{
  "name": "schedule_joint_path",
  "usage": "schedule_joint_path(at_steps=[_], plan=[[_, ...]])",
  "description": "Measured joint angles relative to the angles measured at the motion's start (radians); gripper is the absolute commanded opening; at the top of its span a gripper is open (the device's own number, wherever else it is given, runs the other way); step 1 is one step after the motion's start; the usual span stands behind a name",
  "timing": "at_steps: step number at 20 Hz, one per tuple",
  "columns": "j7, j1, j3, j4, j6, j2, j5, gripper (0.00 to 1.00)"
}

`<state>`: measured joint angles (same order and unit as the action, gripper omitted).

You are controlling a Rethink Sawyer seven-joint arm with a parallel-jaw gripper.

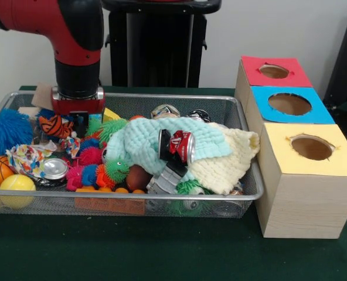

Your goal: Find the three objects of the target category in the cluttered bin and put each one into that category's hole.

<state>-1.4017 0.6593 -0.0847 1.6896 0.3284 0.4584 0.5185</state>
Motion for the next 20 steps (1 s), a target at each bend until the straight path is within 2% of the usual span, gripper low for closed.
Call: schedule_joint_path(at_steps=[5,9,16,20], plan=[[-0.001,-0.037,0.034,0.0,-0.001,0.004,-0.026,0.0],[-0.022,-0.11,0.078,0.008,-0.013,0.008,-0.088,0.0],[-0.115,-0.234,0.126,0.051,-0.014,0.015,-0.205,0.0],[-0.203,-0.315,0.152,0.1,-0.014,0.017,-0.292,0.0]])
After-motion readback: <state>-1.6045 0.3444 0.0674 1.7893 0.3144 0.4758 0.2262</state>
